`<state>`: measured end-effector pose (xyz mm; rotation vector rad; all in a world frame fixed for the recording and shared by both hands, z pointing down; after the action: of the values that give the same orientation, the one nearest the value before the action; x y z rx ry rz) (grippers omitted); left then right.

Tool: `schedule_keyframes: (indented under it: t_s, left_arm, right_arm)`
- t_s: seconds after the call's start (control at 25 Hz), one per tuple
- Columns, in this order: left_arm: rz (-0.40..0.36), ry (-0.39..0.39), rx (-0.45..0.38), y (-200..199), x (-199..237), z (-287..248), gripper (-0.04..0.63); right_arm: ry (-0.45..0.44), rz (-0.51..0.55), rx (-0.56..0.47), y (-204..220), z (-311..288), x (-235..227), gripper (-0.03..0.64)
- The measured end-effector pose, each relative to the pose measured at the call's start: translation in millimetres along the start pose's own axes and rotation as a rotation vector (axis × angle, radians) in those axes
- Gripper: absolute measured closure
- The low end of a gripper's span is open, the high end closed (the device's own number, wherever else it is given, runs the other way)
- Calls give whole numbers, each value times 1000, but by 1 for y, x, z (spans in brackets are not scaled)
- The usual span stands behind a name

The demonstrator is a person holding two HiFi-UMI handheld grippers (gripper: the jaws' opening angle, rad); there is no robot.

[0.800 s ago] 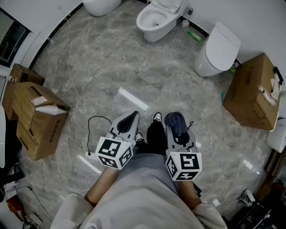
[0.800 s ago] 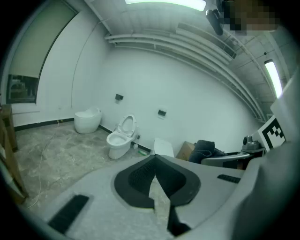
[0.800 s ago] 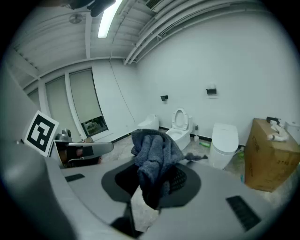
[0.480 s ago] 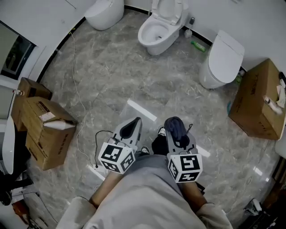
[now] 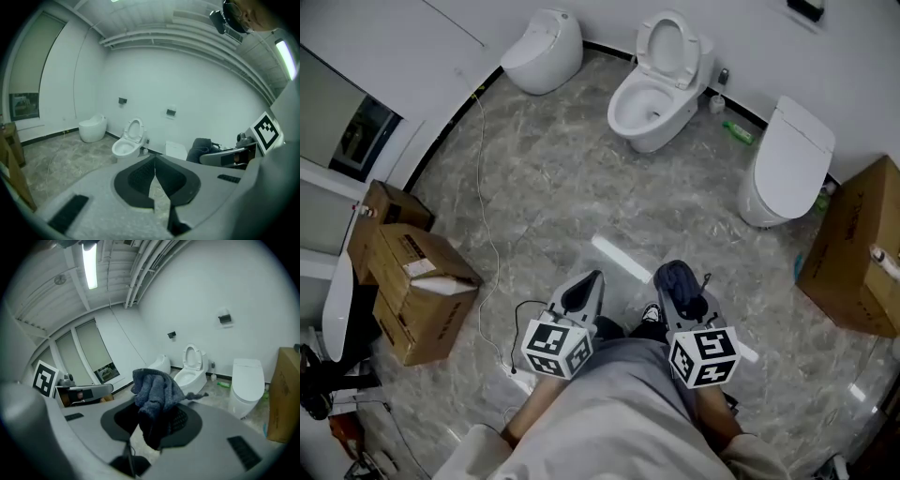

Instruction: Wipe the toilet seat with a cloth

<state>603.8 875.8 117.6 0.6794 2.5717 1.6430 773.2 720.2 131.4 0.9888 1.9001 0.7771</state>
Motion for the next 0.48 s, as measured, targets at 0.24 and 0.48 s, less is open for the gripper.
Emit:
schedule_keyframes:
  t_s: [0.24,0.48]
  left_arm:
    - [-22,-57,5,-9,3,-13,588]
    - [13,-53,18,-12,30,-38,588]
  right_arm:
    - [-11,-28,44,-8,-17,-23,523]
    - [5,12,105,-14,-47,-23,523]
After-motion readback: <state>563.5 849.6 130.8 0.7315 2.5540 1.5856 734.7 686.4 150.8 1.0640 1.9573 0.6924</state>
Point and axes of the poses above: the fingertips, and each gripper's own axes: z backward along the fingers, x to its left, y out of its underside, the point moved 10 cm from there along z, backward along the fingers, and after that the axes turned 2 degrees about -y, right-handed, at the moved point
